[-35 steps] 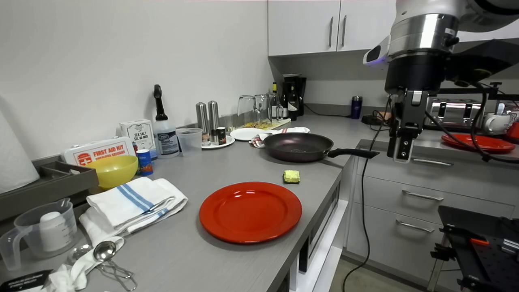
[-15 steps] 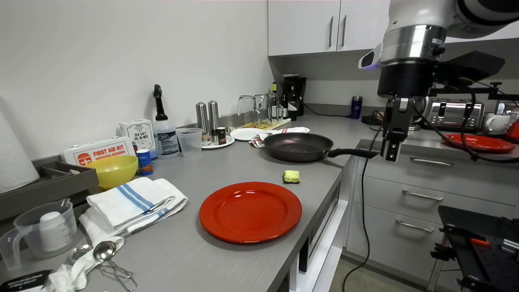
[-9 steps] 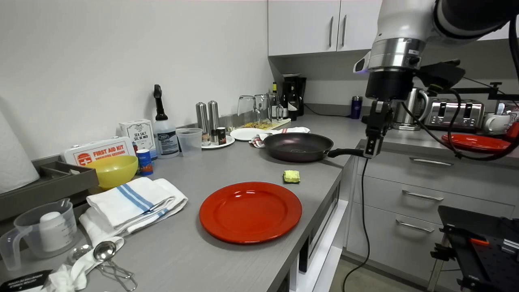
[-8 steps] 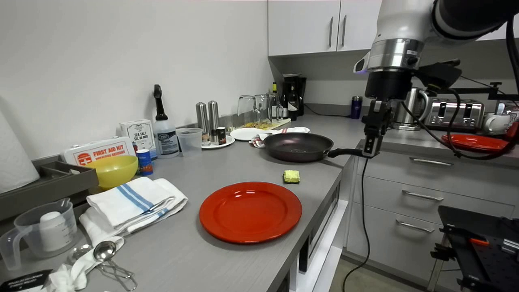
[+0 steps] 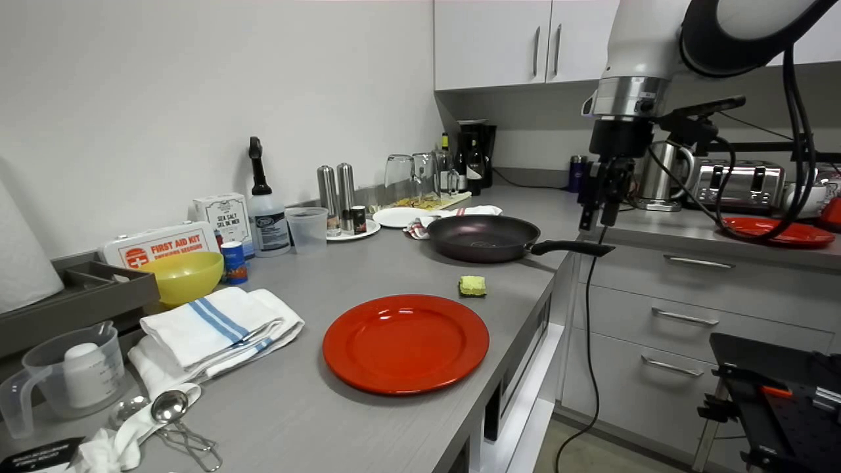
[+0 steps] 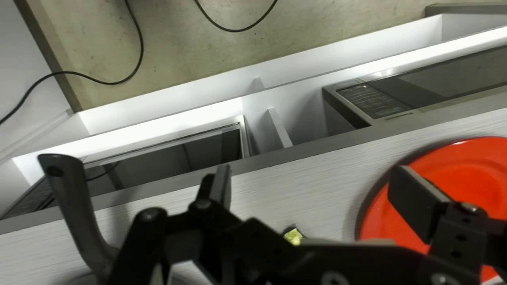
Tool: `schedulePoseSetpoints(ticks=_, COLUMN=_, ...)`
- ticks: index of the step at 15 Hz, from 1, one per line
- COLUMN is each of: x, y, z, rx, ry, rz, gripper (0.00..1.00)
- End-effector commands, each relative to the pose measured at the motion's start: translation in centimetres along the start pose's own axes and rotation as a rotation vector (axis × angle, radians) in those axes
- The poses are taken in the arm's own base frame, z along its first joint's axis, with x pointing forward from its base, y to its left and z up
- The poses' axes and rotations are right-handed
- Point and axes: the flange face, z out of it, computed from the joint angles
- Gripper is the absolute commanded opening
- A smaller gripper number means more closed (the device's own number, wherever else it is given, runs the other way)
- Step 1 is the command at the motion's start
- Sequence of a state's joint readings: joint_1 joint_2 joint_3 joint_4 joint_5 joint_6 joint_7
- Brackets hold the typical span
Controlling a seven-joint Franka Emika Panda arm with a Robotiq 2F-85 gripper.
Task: Move the pan to the left then move it forwards.
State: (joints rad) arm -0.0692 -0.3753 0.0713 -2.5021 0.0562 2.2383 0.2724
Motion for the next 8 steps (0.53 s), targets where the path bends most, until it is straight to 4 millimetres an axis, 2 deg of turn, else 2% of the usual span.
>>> schedulePoseSetpoints(ticks=1, x=0.2, y=2.2, z=-0.3, rx=-0.072, ry=0.030, rz=0.051, gripper=1.00)
schedulePoseSetpoints(ticks=5, x=0.6, y=4.8, z=-0.6, rx=-0.136, ry=0.046, rz=0.089, gripper=1.00)
schedulePoseSetpoints(ticks=8, x=0.6, y=6.4, z=-1.1, rx=-0.111, ry=0.043, rz=0.130, gripper=1.00)
